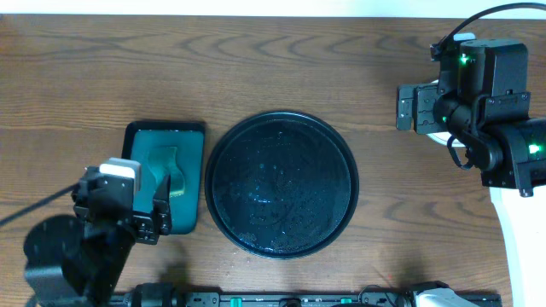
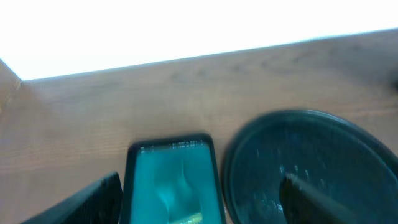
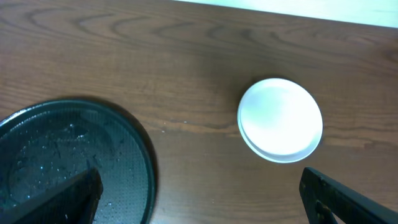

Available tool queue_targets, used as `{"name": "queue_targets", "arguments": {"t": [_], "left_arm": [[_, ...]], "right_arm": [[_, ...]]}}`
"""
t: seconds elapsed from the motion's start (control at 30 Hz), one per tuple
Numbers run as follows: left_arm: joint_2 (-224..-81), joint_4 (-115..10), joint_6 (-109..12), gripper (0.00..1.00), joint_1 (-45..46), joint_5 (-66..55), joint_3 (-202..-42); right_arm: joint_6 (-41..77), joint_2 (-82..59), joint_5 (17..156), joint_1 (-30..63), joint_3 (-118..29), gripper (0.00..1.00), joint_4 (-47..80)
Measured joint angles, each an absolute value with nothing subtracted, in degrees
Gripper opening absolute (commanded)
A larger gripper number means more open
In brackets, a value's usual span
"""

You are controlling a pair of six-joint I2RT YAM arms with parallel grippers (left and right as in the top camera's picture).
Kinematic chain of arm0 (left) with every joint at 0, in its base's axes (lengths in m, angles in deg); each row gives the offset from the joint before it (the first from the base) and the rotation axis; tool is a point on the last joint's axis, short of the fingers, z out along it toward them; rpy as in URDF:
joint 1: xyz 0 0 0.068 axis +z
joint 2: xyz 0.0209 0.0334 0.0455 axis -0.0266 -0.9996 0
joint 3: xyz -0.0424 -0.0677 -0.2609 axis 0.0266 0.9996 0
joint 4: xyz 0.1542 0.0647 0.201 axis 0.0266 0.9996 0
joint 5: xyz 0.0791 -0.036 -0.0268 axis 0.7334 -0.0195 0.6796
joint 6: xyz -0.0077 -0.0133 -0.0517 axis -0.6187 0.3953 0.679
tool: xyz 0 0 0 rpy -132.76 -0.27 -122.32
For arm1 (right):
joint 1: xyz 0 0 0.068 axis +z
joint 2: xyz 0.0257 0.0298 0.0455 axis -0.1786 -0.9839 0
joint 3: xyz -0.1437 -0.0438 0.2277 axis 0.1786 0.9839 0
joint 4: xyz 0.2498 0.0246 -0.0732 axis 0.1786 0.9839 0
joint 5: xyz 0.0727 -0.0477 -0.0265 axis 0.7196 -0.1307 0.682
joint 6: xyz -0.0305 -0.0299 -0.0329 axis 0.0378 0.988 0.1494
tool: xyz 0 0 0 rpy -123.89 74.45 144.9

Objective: Clean dirty plates on tray and stack at the side

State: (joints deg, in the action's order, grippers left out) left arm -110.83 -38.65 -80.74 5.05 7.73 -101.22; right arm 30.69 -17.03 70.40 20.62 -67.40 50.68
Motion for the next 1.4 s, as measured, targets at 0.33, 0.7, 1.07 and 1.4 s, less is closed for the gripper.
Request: {"name": "queue_targets", "arguments": {"t": [0.33,0.7,1.07,1.4], "left_arm": [[-93.6,-80.7,-72.0,0.81,2.9,5.6,-74.7],[-90.0,-98.8,-64.6,0.81,-2.4,6.9,-55.5],[-81.9,-103.4,-62.5,0.81,-2.4,9.2,-48.0],[-81.8,-101.9,-62.3,0.81,-2.4,12.8,-42.4]], "right_arm": [[30.9,-17.0,70.2,20.6,-67.4,0.99,50.7],[30.9,-17.0,70.2,20.6,-67.4,0.99,50.7],[30.9,-17.0,70.2,20.6,-67.4,0.99,50.7],[30.9,-17.0,70.2,20.6,-67.4,0.99,50.7]]}}
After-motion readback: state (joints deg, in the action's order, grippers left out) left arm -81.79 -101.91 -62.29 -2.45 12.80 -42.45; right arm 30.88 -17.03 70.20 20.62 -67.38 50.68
